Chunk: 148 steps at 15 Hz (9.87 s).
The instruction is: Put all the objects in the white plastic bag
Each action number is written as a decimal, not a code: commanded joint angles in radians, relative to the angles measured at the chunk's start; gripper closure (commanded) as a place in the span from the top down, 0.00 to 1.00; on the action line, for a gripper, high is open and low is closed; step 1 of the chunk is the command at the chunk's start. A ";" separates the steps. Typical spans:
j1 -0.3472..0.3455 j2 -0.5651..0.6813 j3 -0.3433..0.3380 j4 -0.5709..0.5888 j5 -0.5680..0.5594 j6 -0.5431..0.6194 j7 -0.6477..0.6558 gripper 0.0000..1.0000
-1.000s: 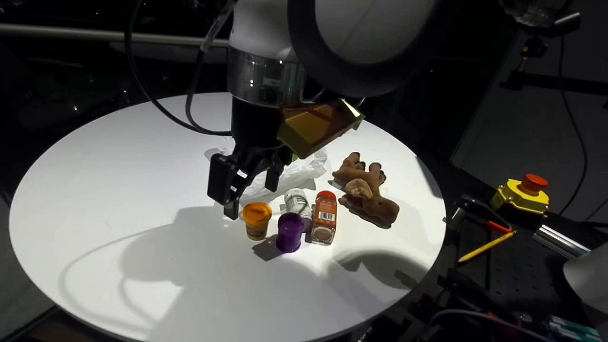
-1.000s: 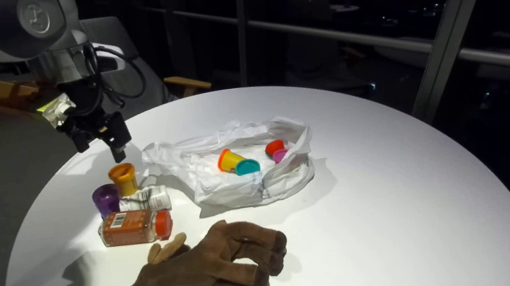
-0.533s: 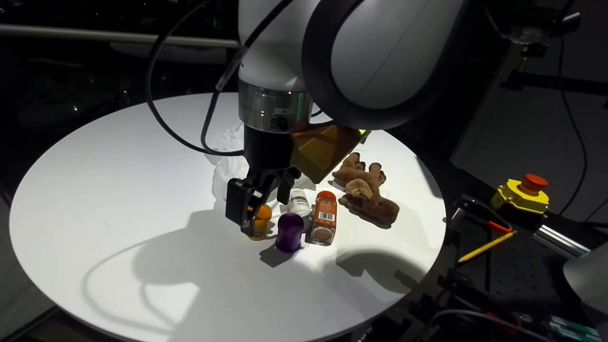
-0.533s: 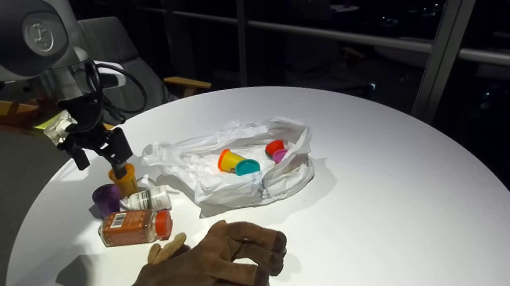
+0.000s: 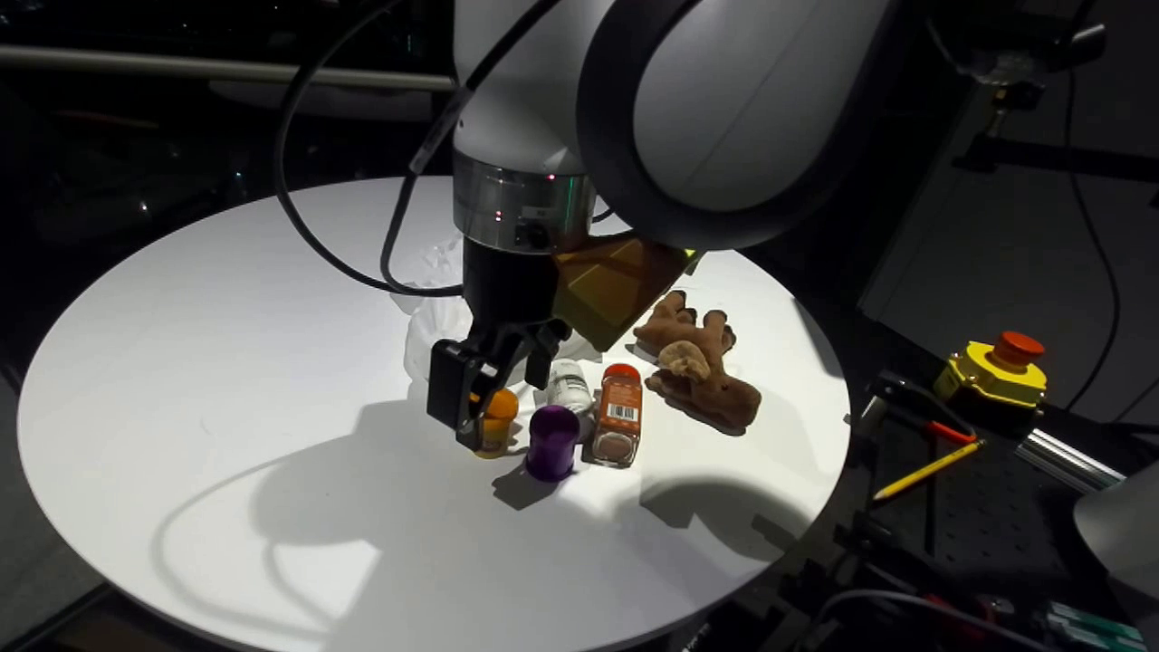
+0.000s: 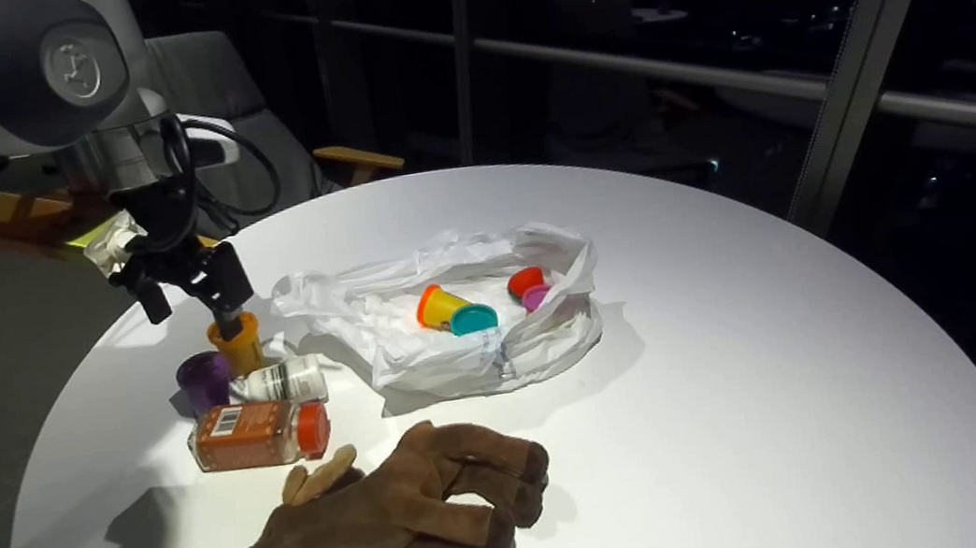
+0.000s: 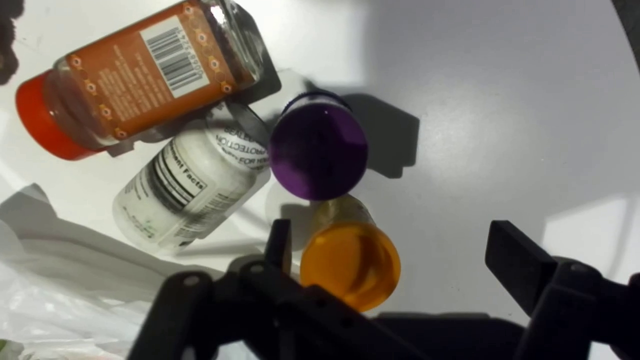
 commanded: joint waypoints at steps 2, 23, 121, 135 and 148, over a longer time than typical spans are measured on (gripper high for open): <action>-0.067 0.004 0.045 -0.014 0.052 0.054 -0.069 1.00; -0.050 0.124 -0.008 0.128 0.004 -0.017 -0.077 0.75; 0.219 -0.099 -0.240 0.011 -0.529 -0.039 1.094 0.25; -0.070 0.256 -0.249 0.484 -0.854 -0.008 1.212 0.25; -0.115 0.425 -0.210 0.637 -0.568 0.070 1.031 0.25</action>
